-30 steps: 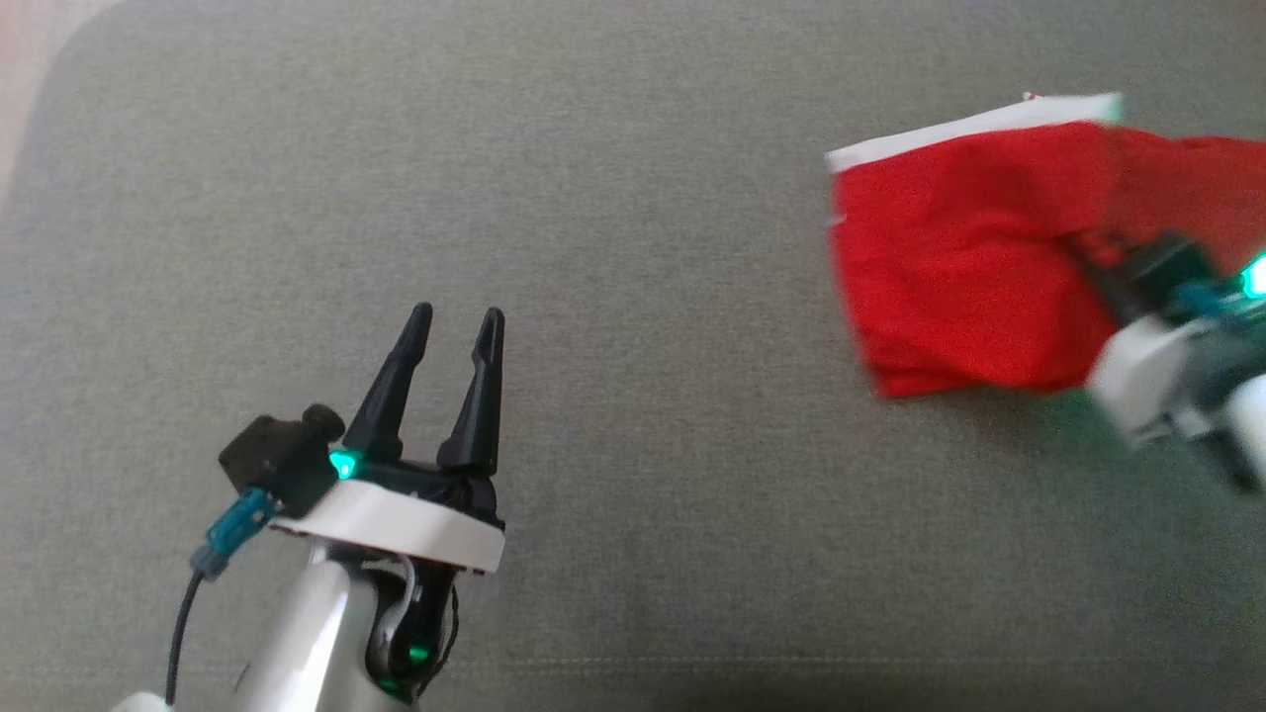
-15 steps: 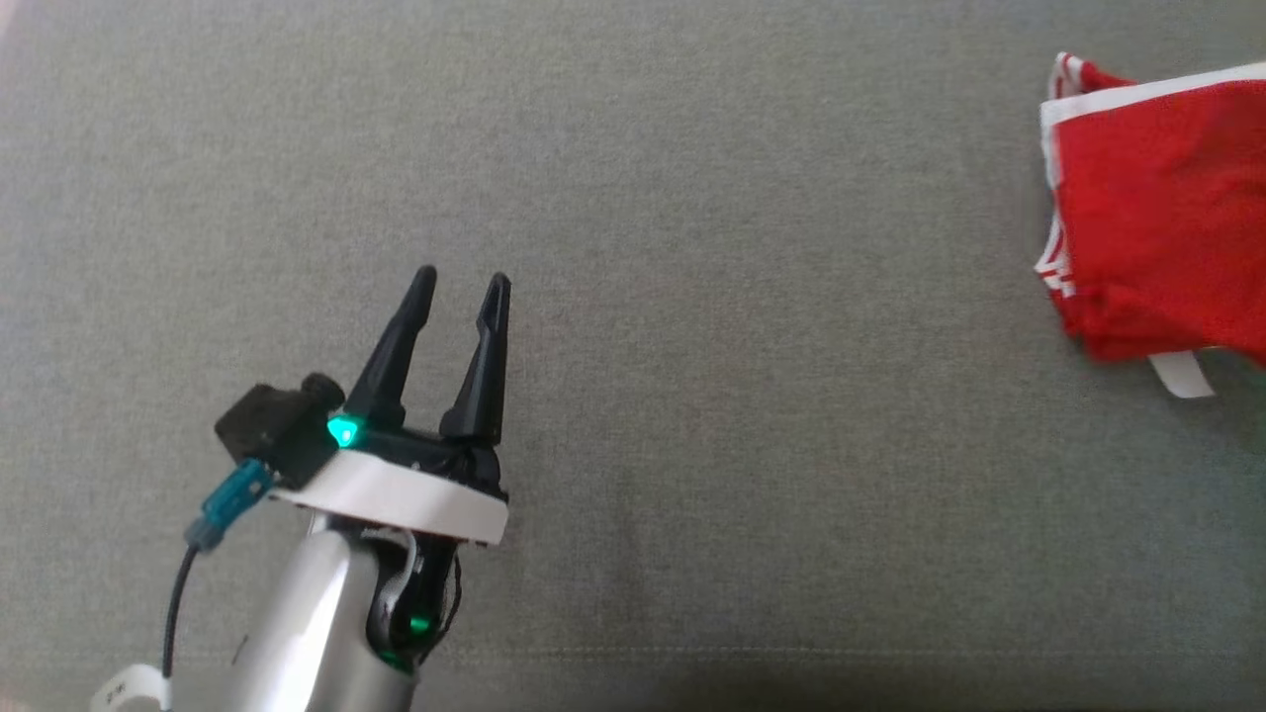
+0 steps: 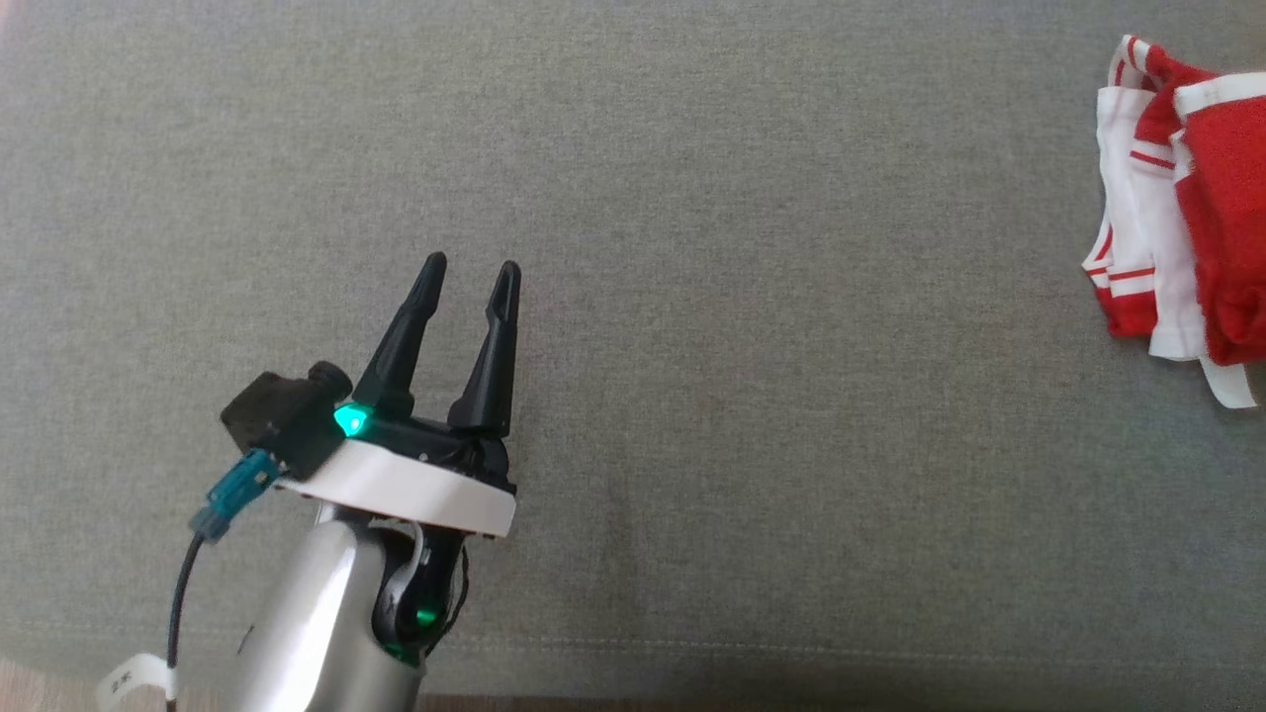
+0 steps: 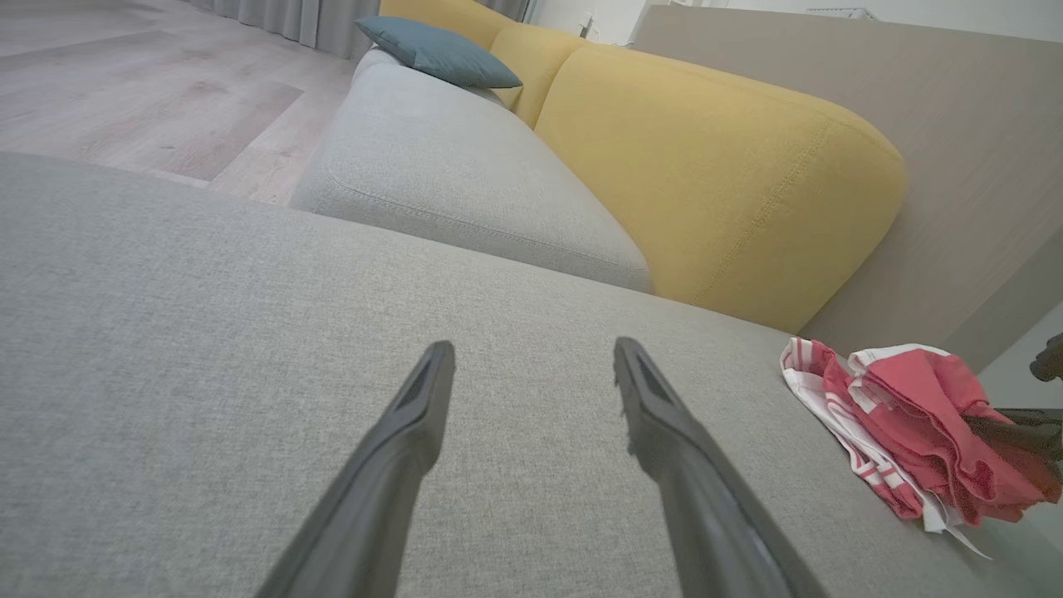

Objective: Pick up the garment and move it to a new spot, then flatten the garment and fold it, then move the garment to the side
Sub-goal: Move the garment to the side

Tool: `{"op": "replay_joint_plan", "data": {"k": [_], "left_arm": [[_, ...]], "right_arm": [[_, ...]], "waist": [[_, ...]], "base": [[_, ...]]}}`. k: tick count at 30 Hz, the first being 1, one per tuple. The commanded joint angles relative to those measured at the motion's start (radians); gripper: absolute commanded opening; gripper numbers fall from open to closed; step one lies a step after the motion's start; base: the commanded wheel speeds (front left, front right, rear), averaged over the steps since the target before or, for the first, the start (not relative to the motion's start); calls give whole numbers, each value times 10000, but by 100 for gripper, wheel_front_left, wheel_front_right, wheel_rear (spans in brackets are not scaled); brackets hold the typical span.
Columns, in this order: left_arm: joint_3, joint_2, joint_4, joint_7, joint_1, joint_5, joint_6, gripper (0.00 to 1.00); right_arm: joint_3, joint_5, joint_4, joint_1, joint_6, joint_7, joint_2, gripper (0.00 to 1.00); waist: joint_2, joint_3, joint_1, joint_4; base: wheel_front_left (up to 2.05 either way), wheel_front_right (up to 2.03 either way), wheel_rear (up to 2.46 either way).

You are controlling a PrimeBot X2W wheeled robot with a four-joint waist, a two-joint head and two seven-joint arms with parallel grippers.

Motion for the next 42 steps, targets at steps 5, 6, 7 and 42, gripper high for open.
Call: {"op": "replay_joint_plan", "data": {"k": [5,6,7,42], "left_arm": [[252,72,-345,-53,-409,-120,-40,100],[249,72,-342,-53,-424,-120,-41,100],[254,72,-339,-53,-437,-119,-41,100],[1291,72,-554,-53,646,290,49,100]], "right_arm": [[-787,-81,11,299,-7,117,-52,0],[-931,-81,25,319,-7,115,22,0],[-1110,-51,52,331,-7,116,125,0],[-3755,471,-3007,2066,-7,-4404,6763,100]], "waist": [[0,132,0,50],[0,147,0,54],[0,160,0,56],[0,-2520,0,-479]], "base": [[0,0,0],[0,0,0],[0,0,0],[0,0,0]]}}
